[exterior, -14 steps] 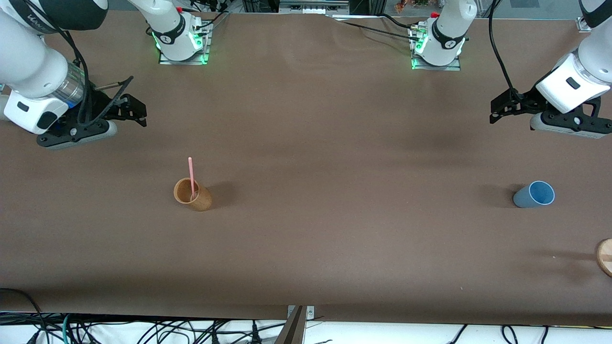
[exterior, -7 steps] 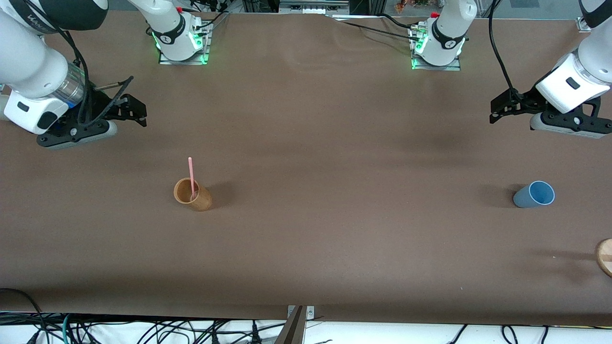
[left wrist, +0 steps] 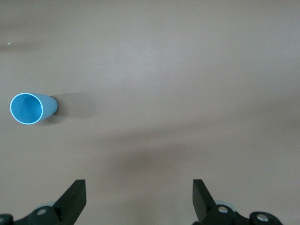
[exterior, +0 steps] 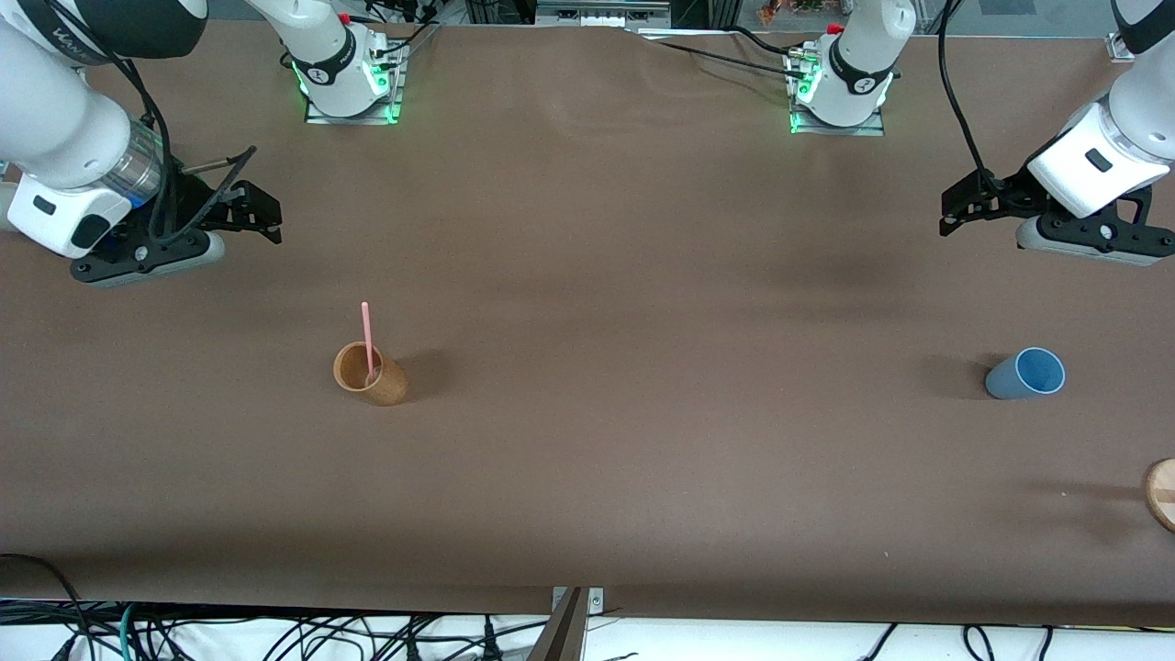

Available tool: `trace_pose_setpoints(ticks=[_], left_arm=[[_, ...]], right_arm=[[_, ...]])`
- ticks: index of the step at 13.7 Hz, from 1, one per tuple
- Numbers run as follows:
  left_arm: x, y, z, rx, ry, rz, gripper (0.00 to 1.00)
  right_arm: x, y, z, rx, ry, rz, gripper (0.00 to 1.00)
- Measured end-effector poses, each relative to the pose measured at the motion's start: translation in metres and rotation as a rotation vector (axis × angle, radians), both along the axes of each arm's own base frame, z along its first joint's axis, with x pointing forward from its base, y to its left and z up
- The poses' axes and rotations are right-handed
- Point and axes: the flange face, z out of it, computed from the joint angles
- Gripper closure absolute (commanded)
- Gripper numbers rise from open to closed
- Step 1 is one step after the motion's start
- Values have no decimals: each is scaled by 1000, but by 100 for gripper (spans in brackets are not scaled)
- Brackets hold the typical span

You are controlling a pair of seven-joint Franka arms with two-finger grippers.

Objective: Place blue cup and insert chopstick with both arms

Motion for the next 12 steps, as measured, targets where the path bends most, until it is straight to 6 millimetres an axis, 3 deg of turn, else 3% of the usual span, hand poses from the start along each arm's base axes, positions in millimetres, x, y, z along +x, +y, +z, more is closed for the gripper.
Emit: trace_pose_setpoints(ticks=[5,12], left_arm=[[0,-1,0,0,1,-1,0],[22,4,-11,-2,13,8,0]], right_arm=[[0,0,0,0,0,0,0],[0,0,0,0,0,0,0]])
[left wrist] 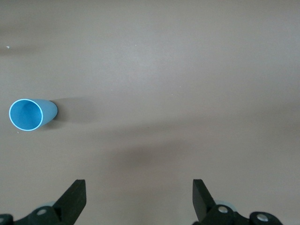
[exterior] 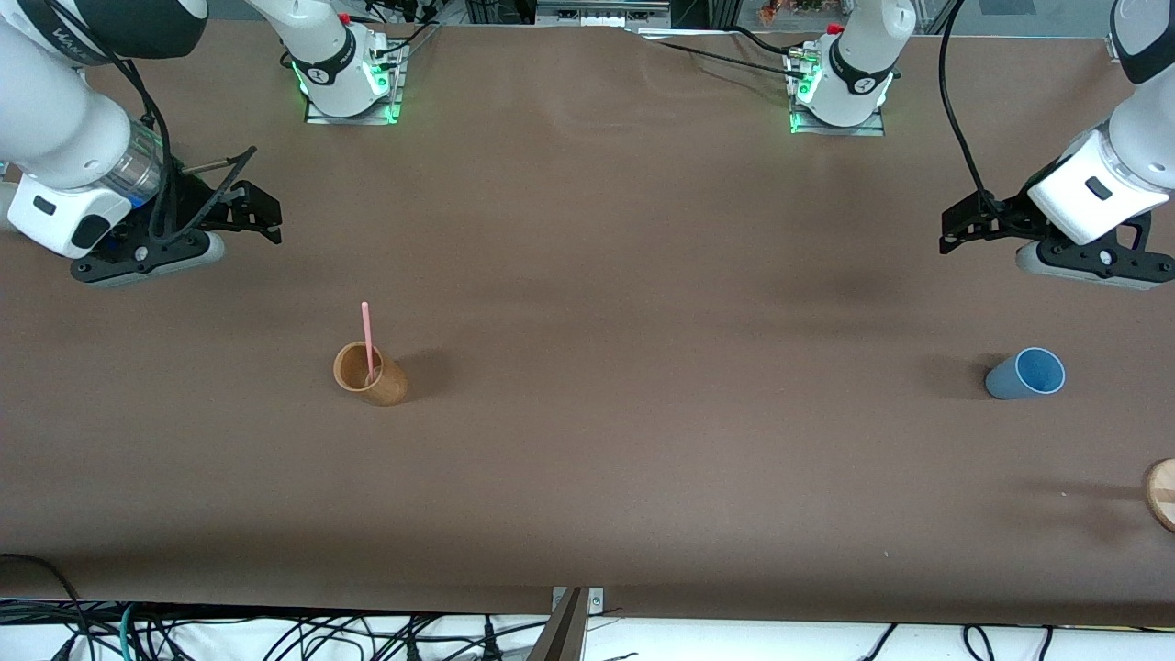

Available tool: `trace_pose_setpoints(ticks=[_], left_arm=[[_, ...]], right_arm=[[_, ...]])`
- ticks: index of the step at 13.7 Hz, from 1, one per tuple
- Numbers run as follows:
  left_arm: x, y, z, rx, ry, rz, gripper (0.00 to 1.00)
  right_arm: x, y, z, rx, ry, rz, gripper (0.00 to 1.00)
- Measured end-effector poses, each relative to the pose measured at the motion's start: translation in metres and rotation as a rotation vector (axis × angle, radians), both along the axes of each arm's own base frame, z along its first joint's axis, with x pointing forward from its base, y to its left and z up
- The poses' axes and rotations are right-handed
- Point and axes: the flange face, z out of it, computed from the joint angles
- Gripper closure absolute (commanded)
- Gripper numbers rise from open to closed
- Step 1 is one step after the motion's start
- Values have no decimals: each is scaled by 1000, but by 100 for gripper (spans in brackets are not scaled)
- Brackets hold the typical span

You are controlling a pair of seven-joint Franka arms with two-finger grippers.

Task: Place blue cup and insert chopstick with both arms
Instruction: 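Reach the right gripper to the chopstick while the left gripper reaches the cup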

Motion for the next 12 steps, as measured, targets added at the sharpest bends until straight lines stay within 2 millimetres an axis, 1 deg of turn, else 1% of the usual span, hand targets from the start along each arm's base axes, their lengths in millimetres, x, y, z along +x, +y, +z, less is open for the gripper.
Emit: trace_pose_setpoints(ticks=[2,3,4,5,6,7,8,10,12], left_arm=[[-1,1,-4,2,21,-1,0],[0,5,-9,4,41,-17,0],[3,17,-19,3,60,-57,0],[11,41,-35,-6,79,-112,0],[21,69,-56,-16,87,-166,0],[33,100,-78,0,79,-215,0],[45,130,-102,47,63,-281,0],[66,171,-147,110,24,-433,0],[75,205,-191,112,19,-551,0]], right_arm=[[0,0,0,0,1,0,0],[1,0,-2,0,4,0,0],[2,0,-7,-1,13,0,0],[3,0,-16,-2,26,0,0],[6,1,-29,-2,38,0,0],[11,2,-47,0,48,1,0],[17,5,-68,3,58,5,0],[30,19,-109,16,70,20,0],[40,30,-145,31,89,3,0]])
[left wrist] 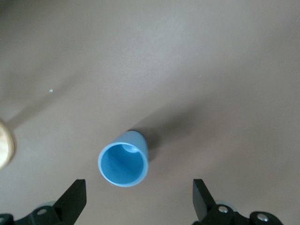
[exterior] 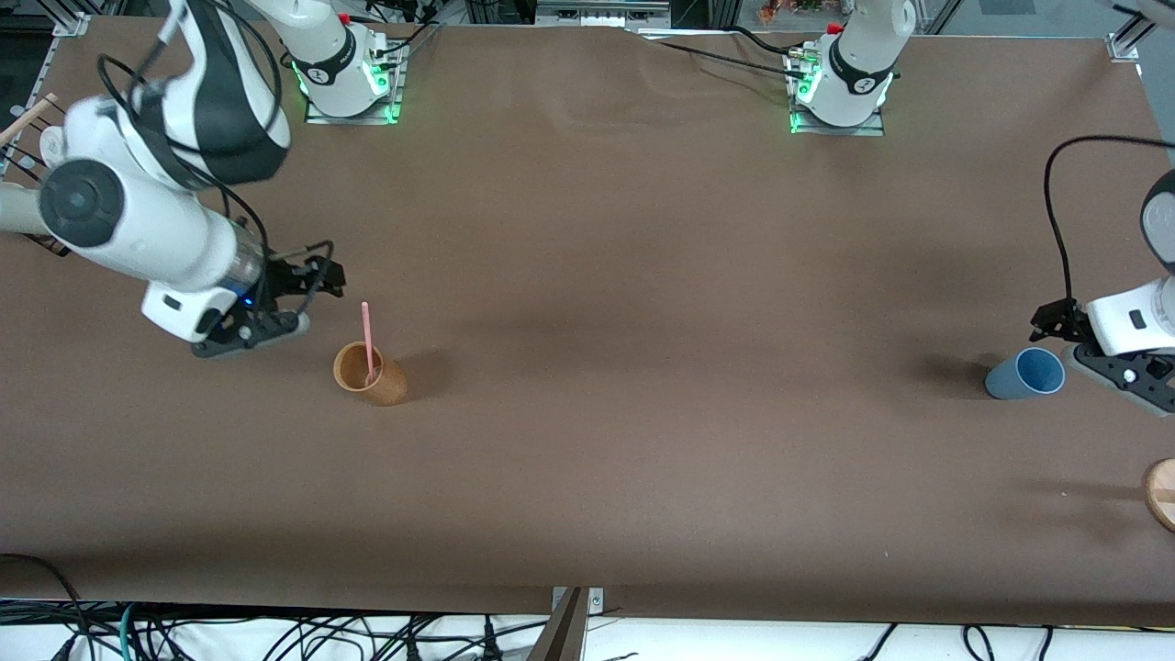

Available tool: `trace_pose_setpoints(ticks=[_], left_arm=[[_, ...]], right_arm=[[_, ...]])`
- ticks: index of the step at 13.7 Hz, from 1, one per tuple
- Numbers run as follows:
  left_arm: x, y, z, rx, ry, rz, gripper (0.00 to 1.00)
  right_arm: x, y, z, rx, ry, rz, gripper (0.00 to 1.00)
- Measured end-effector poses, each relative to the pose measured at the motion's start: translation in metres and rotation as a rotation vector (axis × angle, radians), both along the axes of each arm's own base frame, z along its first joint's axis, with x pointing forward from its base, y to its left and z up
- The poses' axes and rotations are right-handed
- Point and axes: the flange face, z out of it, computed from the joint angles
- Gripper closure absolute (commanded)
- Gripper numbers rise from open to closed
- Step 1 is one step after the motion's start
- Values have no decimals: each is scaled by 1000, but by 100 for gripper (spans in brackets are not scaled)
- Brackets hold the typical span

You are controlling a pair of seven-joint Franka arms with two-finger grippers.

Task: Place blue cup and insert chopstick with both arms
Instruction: 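Reach the right gripper to the chopstick while the left gripper reaches the cup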

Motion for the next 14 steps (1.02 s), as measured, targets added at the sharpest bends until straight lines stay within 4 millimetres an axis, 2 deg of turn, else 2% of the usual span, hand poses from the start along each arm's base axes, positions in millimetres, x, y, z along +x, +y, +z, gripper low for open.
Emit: trace_pose_setpoints(ticks=[2,4,5,6,7,9,11,12,14], left_arm=[[7,37,-37,5,-44,-111,0],[1,71,-77,-5,-32,-187,4],[-5,81,-94,-18,-6,-201,21],[-10,86,-108,-29,14,-208,46],[-12,86,-117,-36,25,-212,58],[-10,79,-123,-41,20,-223,62],[-4,72,-130,-39,-8,-234,95],[-3,71,-135,-41,-8,-235,100],[-4,71,-142,-44,-5,-234,100]], right_arm=[[5,19,-30,8,16,-13,1],[7,37,-56,12,23,-13,6],[8,41,-68,13,31,-13,9],[10,42,-78,13,39,-13,12],[11,41,-86,14,43,-16,15],[14,39,-95,13,49,-21,32],[14,37,-98,11,53,-23,56],[14,37,-98,11,53,-23,66],[14,37,-99,10,53,-23,81]])
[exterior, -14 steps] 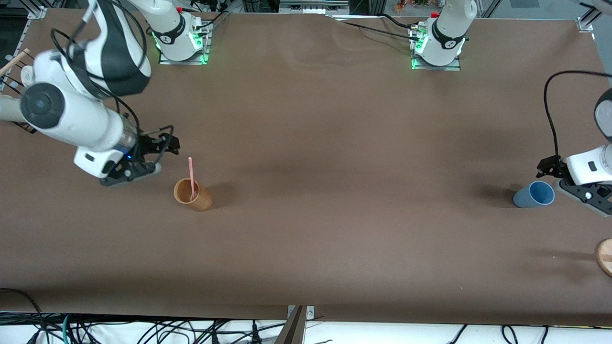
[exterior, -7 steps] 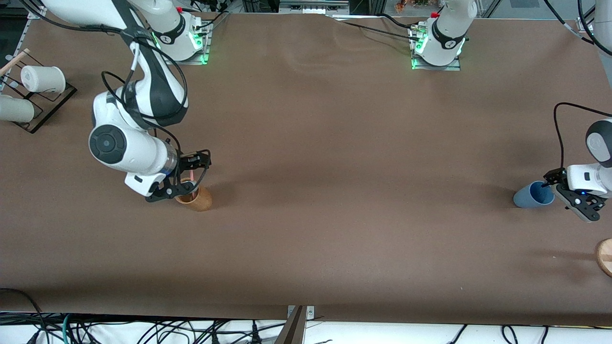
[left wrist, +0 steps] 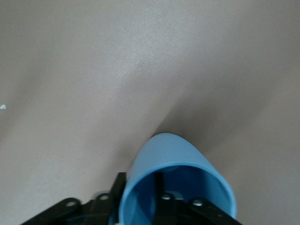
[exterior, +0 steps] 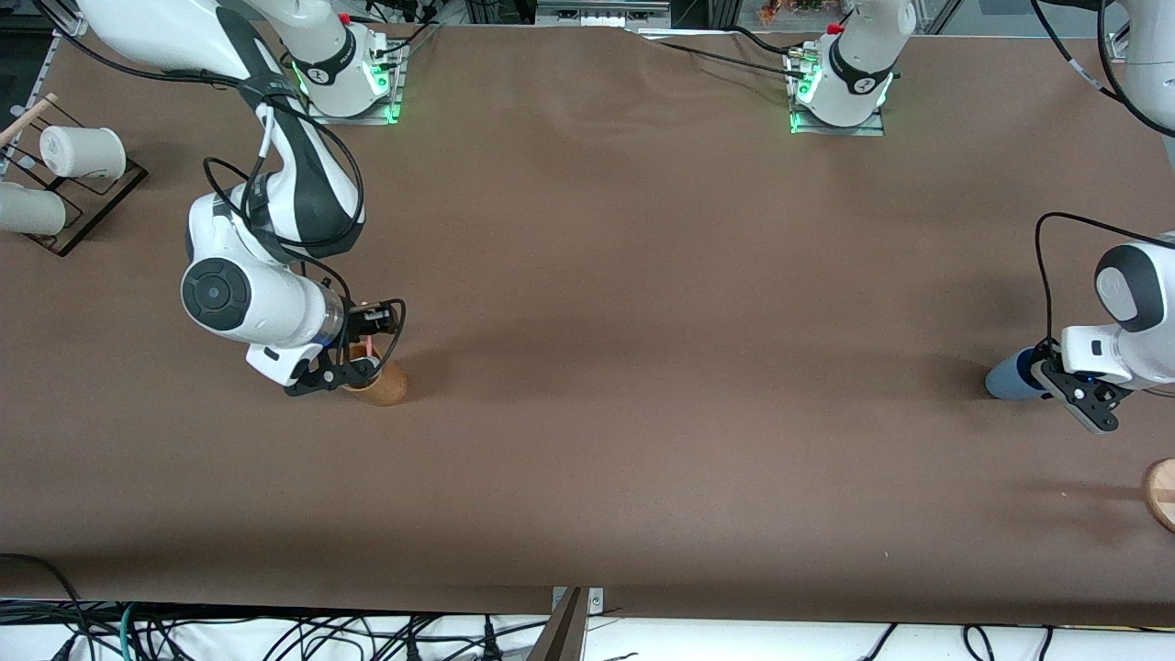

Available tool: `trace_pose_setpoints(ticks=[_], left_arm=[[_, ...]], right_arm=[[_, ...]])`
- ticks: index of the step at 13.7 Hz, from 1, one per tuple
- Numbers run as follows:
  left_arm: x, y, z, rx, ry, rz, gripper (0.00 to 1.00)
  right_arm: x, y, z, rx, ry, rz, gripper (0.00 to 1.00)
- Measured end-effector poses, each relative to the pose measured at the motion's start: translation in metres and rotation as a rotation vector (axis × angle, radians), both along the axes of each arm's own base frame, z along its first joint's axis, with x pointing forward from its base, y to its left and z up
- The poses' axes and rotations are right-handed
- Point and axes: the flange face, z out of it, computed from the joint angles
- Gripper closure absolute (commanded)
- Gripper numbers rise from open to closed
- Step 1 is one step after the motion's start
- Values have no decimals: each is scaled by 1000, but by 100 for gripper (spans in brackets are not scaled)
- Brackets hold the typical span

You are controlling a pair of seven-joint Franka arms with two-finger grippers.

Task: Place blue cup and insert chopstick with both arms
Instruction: 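Reach the right gripper to the chopstick while the left gripper reaches the cup, then lift the chopstick with the right gripper while the left gripper lifts the cup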

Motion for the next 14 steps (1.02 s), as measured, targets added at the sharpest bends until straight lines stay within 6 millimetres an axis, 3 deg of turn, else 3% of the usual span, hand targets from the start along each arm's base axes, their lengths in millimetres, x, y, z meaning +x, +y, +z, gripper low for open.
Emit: trace_pose_setpoints(ticks=[3,4,6,9,14], left_arm=[[2,-3,3,-18,-10,10,100],[9,-15,11,-37,-22,3,100],[28,-66,36,-93,-19,4,100],[39,-159,72,-156,49,110,100],[23,-329,106,-187,151,378,100]], right_arm=[[1,-4,-2,-7,3,-3,99],[1,-6,-4,-8,6,-6,100],[2,-6,-4,-7,5,-4,100],[6,-13,5,-14,23,-8,100],[10,-15,50,-30,84,0,100]])
